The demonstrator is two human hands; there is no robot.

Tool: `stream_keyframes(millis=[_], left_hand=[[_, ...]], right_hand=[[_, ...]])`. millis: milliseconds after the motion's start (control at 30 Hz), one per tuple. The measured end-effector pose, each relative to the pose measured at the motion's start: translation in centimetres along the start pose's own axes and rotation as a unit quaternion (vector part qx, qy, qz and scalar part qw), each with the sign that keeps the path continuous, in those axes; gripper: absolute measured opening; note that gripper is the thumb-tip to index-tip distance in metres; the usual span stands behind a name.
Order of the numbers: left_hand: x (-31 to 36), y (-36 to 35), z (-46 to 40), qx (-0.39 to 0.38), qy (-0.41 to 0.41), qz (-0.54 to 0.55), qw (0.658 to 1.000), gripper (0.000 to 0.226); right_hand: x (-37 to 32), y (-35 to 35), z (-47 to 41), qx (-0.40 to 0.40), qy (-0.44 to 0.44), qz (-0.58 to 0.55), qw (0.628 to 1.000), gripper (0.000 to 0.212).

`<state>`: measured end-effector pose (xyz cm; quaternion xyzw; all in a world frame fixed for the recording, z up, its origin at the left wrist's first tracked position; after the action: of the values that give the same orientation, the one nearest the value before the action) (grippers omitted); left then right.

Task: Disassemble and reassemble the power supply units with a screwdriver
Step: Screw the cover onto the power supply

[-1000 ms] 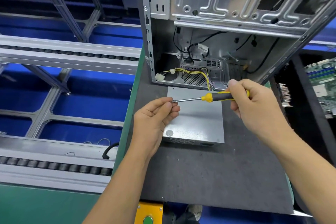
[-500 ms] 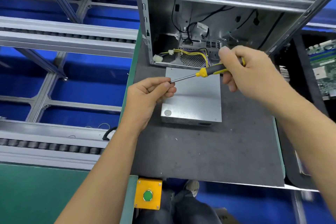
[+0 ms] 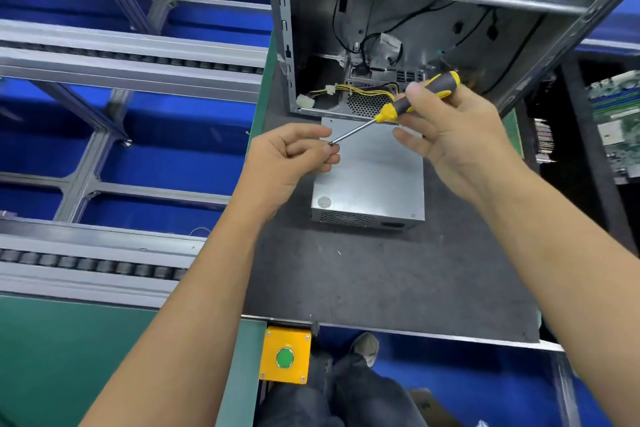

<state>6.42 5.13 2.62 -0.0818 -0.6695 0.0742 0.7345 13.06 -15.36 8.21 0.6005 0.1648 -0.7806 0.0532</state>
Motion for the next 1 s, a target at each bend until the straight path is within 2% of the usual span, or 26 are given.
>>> stream_keyframes(millis=[500,567,700,767,900,1000], left_hand=[[-0.5,0.8,-0.6,0.007,0.019,-0.023,1.000,0.025],[-0.7,1.1,-0.7,0.024,0.010,-0.019,0.999,0.022],[-1.4,2.3,-1.2,0.111,-0.031,-0.018,0.993,0.016],[-2.1,2.6,-2.0,0.120,-0.022,-0.061,0.991,0.019],[-2.8,1.9,-4.1,0.072,0.009,-0.151,0.986,0.033],[-3.1,1.4,-5.6,0.054,0.011,-0.201,0.978,0.032]], right_hand=[[1.6,-1.7,-1.3,0.007,-0.013,-0.040,0.999,0.019],[1.6,-1.7,-1.6,0.009,-0.011,-0.040,0.999,0.019],[1.2,-1.3,-2.3,0.025,0.019,-0.022,0.999,0.019],[1.0,-1.0,-2.8,0.044,0.047,-0.006,0.998,0.019],[0.7,-0.6,-3.8,0.082,0.080,0.031,0.993,0.019],[0.7,-0.6,-4.4,0.089,0.082,0.049,0.991,0.017]])
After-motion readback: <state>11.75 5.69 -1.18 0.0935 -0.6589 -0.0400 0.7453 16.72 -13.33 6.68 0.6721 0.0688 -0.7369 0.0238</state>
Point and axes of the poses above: each hand's wrist, its own z-axis away from the middle knuckle, its own y-axis out of the back of the hand, x = y × z, the point moved 2 cm from there along -z, towards the middle knuckle, and after that the axes turned 10 degrees about -x, right-handed, at the moved point
